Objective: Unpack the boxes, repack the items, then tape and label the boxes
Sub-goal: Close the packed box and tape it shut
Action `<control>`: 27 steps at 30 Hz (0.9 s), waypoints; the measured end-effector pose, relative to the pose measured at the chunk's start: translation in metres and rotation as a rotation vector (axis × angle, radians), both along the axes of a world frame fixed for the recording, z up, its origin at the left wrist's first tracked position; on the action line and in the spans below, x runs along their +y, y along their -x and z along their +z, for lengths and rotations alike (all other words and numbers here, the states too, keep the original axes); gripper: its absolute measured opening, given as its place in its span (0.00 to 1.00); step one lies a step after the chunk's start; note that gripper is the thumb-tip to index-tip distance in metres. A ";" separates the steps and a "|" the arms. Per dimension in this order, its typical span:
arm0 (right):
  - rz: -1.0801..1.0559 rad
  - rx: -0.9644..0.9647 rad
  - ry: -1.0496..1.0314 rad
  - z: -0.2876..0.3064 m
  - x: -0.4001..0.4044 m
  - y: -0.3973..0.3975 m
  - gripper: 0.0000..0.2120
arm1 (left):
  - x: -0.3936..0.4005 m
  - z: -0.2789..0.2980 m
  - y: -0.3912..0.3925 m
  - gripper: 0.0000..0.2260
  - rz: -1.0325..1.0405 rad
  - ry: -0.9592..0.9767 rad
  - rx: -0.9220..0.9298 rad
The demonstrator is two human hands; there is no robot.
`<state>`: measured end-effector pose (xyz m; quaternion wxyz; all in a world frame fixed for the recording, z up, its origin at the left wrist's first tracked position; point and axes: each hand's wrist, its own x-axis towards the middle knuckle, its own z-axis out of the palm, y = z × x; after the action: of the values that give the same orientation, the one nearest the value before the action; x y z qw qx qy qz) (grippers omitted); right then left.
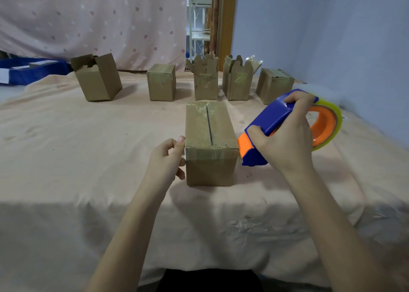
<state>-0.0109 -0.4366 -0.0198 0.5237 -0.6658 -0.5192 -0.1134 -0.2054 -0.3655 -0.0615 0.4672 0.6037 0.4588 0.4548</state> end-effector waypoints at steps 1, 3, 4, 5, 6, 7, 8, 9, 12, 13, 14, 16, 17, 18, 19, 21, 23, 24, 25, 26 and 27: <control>-0.016 -0.019 0.005 0.001 0.001 0.000 0.33 | 0.000 0.000 -0.001 0.17 -0.004 -0.003 -0.004; -0.035 -0.022 0.004 0.001 0.003 -0.001 0.33 | -0.001 0.001 -0.002 0.17 -0.007 -0.002 -0.002; -0.048 -0.039 0.031 0.000 0.005 0.000 0.32 | -0.001 0.001 -0.003 0.17 -0.006 -0.005 0.003; -0.060 -0.084 0.092 -0.003 0.007 0.001 0.30 | -0.002 0.001 -0.003 0.17 -0.001 -0.012 0.007; -0.060 -0.127 0.155 -0.009 0.008 0.004 0.28 | -0.002 0.001 -0.003 0.17 0.008 -0.019 0.014; -0.049 -0.132 0.178 -0.017 0.008 0.005 0.26 | -0.001 0.001 -0.002 0.17 0.019 -0.024 0.018; -0.021 -0.085 0.151 -0.022 0.008 0.005 0.24 | 0.000 0.001 -0.001 0.17 0.031 -0.019 0.009; 0.023 -0.001 0.084 -0.020 0.007 0.003 0.24 | 0.001 0.001 0.000 0.17 0.043 -0.004 -0.011; 0.069 0.112 -0.079 0.005 0.005 -0.016 0.26 | 0.002 0.001 0.000 0.19 0.055 0.024 -0.010; 0.040 0.054 -0.054 0.014 0.005 -0.024 0.27 | 0.003 0.002 -0.001 0.19 0.056 0.024 0.001; 0.007 -0.013 0.008 0.020 0.004 -0.032 0.28 | 0.002 0.003 -0.001 0.19 0.059 0.023 0.016; -0.063 -0.126 0.163 0.021 0.002 -0.041 0.30 | 0.001 0.004 -0.001 0.19 0.065 0.024 0.059; -0.084 -0.149 0.239 0.018 0.002 -0.043 0.32 | 0.001 0.004 -0.001 0.18 0.067 0.026 0.079; -0.091 -0.154 0.304 0.013 0.004 -0.046 0.34 | 0.000 0.004 -0.001 0.18 0.069 0.031 0.098; -0.078 -0.146 0.350 0.009 0.006 -0.047 0.37 | 0.001 0.004 -0.001 0.18 0.070 0.041 0.112; -0.026 -0.097 0.369 0.002 0.013 -0.047 0.41 | 0.000 0.005 -0.002 0.18 0.067 0.075 0.123; 0.024 -0.027 0.311 -0.002 0.019 -0.047 0.46 | -0.001 0.006 -0.003 0.18 0.051 0.103 0.109; 0.050 0.006 0.281 -0.005 0.023 -0.047 0.48 | -0.002 0.006 -0.004 0.18 0.045 0.107 0.105; 0.085 0.044 0.261 -0.009 0.027 -0.049 0.51 | -0.002 0.006 -0.004 0.18 0.043 0.105 0.105; 0.134 0.093 0.244 -0.014 0.031 -0.051 0.53 | -0.002 0.006 -0.004 0.18 0.040 0.102 0.106; 0.199 0.156 0.225 -0.019 0.036 -0.054 0.54 | -0.002 0.006 -0.004 0.18 0.039 0.099 0.103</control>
<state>0.0433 -0.4006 -0.0386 0.4932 -0.6722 -0.5499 0.0498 -0.2011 -0.3676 -0.0558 0.4634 0.5934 0.5156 0.4089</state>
